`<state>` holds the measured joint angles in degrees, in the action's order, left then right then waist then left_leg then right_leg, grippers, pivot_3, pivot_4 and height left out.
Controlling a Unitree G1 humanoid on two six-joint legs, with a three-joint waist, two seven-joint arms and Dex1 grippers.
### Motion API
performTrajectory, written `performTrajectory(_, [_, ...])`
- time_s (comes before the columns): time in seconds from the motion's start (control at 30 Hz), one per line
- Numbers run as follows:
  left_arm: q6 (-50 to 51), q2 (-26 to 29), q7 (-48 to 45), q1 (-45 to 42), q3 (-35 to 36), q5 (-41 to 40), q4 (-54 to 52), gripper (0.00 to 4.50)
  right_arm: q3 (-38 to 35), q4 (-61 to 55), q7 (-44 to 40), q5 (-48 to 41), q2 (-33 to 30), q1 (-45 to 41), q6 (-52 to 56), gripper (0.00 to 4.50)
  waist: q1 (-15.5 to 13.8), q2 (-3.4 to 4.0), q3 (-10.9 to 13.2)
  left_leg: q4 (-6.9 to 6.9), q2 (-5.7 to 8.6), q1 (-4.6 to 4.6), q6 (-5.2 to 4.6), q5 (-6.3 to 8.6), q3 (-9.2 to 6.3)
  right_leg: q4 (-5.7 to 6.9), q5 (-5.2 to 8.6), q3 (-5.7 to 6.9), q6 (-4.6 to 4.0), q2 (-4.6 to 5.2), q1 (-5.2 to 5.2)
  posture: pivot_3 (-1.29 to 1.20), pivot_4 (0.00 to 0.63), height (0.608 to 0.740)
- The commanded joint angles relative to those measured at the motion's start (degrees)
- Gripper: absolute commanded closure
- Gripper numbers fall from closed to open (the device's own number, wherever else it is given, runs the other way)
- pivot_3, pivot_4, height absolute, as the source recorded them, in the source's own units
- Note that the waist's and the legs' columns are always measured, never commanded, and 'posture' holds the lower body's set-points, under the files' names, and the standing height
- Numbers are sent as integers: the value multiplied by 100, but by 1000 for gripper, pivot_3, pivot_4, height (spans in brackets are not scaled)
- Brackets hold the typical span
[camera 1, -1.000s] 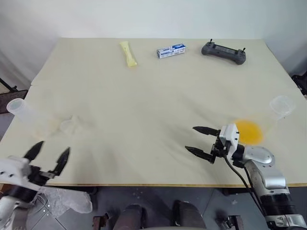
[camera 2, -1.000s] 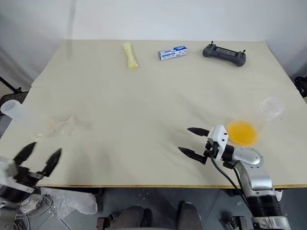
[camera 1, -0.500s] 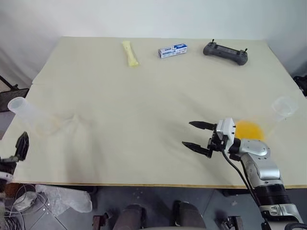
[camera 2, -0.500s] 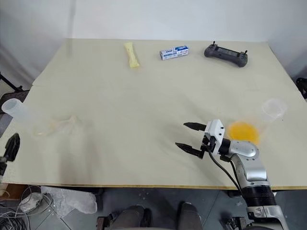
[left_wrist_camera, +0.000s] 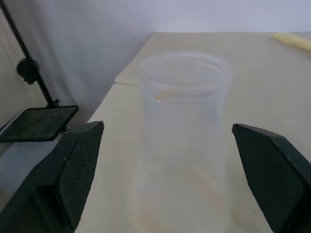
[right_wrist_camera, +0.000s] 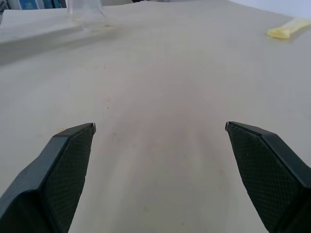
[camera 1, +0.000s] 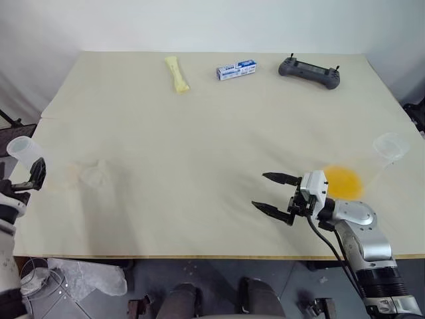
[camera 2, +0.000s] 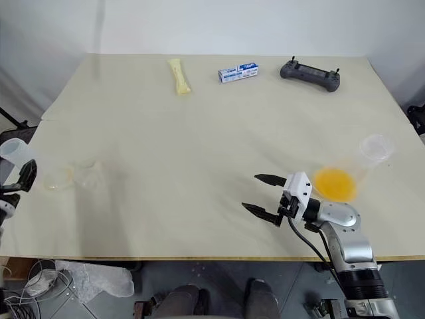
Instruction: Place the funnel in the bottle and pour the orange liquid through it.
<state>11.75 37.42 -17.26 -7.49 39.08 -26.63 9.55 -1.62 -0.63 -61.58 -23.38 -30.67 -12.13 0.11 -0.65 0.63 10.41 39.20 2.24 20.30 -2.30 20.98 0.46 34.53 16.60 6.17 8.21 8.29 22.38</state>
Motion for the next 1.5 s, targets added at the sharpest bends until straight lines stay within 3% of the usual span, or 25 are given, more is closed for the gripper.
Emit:
performTrajectory(0.03, [-251, 212, -115, -280, -34, 138, 344, 0, -91, -282, 95, -96, -4, 24, 31, 8, 3, 0, 0, 0, 0, 0, 0, 0, 1, 0, 0, 0, 0, 0, 0, 0, 150, 740])
performTrajectory(0.17, [-346, 319, -217, -606, -170, 244, 793, 0, -105, -312, 138, -98, -26, 37, 54, 8, 25, -1, 0, 0, 0, 0, 0, 0, 1, 2, 0, 1, 0, -1, 2, 0, 150, 740])
performTrajectory(0.27, [-449, 311, -330, -761, -176, 209, 952, 605, -123, -319, 175, -88, -40, 40, 64, 0, 59, -2, 0, 0, 1, 0, 0, 0, 2, 7, 0, 1, 0, 1, 3, 0, 150, 740])
performTrajectory(0.43, [-439, 324, -413, -829, -165, 190, 962, 1987, -140, -329, 198, -86, -55, 48, 76, 0, 70, -4, 0, 0, 1, 0, 0, 0, 1, 9, 0, 1, 0, 2, 4, 0, 150, 740])
performTrajectory(0.7, [-504, 571, -959, -996, -133, 1, 808, 1997, -193, -254, 192, -99, -119, -31, 65, 0, 67, -7, 2, 1, 2, 0, -1, -1, 1, 11, 0, 2, 0, 3, 4, 0, 150, 740])
performTrajectory(1.0, [-176, 986, -2433, -2450, -1220, -139, 787, 1997, -449, -255, -95, -339, -432, -68, 175, 0, 52, -27, 13, 11, 11, 5, -3, -1, -5, 14, -2, 7, 3, 10, 2, 0, 150, 740])
performTrajectory(1.17, [143, 621, -3277, -3554, -2197, -137, 920, 1997, -631, -565, -143, -611, -542, 120, 419, 0, 53, -36, 18, 15, 10, 10, -6, -4, -2, 21, -2, 14, 4, 6, 5, 0, 150, 740])
performTrajectory(1.3, [300, -36, -3951, -4180, -2899, -158, 995, 1997, -818, -853, 95, -686, -514, 332, 527, 0, 37, -36, 18, 17, 12, 11, -8, -4, 1, 24, -2, 15, 5, 6, 5, 0, 150, 740])
performTrajectory(1.5, [674, -1108, -4188, -4634, -3657, -9, 1153, 1997, -1025, -1400, 491, -636, -477, 919, 523, 0, -4, -40, 21, 28, 11, 23, -9, -5, 4, 22, -3, 16, 6, 4, 9, 0, 150, 740])
